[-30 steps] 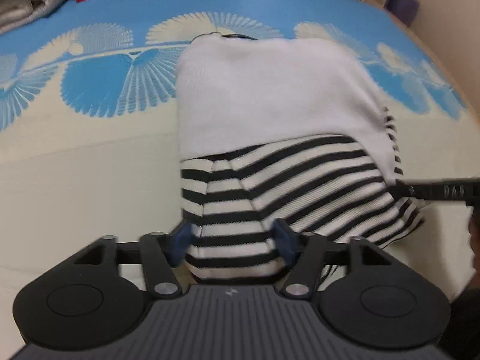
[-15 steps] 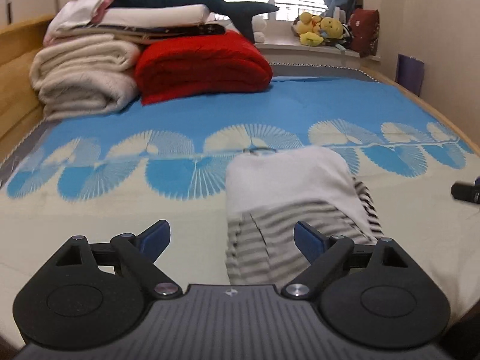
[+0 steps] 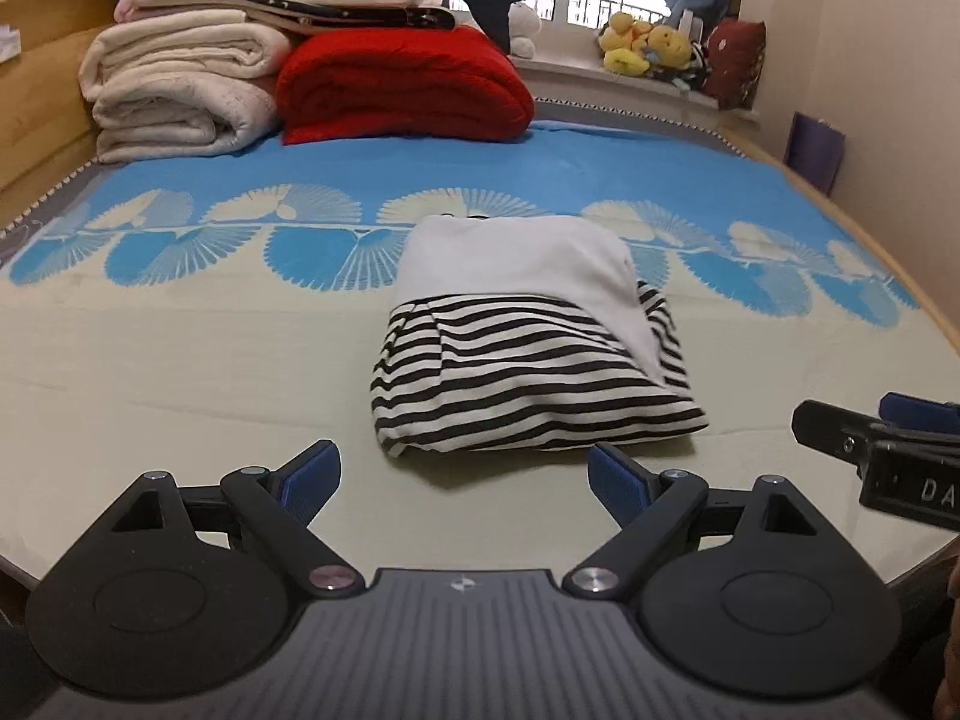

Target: Fold small clothes

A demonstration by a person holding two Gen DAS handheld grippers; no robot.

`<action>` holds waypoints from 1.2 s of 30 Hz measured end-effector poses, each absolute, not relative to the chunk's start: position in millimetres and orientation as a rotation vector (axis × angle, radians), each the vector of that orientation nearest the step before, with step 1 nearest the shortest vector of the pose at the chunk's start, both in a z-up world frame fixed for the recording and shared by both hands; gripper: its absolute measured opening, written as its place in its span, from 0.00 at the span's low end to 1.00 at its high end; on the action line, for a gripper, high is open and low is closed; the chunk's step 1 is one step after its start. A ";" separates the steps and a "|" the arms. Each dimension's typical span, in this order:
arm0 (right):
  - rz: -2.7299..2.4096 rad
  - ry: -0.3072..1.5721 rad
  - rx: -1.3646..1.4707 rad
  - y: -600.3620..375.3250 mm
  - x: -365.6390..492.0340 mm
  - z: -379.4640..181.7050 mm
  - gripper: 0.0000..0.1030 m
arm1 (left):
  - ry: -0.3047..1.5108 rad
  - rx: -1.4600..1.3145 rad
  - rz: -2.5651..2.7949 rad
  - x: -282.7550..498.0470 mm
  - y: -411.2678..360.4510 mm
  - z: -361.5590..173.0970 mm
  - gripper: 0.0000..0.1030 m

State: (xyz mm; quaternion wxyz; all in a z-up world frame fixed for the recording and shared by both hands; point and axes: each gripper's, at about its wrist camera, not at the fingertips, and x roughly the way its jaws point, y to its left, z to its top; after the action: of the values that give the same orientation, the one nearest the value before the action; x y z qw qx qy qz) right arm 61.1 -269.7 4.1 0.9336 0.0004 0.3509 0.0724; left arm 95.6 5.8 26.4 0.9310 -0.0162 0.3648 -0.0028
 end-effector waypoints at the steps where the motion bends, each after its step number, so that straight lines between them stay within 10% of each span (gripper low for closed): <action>1: 0.151 0.721 -0.007 -268.0 60.6 3.2 0.84 | 0.746 -0.038 -0.001 96.7 7.0 25.9 0.90; 36: 0.186 0.724 0.009 -254.7 68.0 -0.6 0.85 | 0.740 -0.025 -0.034 101.1 0.8 19.1 0.90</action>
State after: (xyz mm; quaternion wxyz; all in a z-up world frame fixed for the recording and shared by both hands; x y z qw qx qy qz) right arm 68.0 -254.7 -0.6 0.9309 0.0046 0.3536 0.0910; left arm 101.1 0.8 19.1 0.9321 -0.0122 0.3616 -0.0168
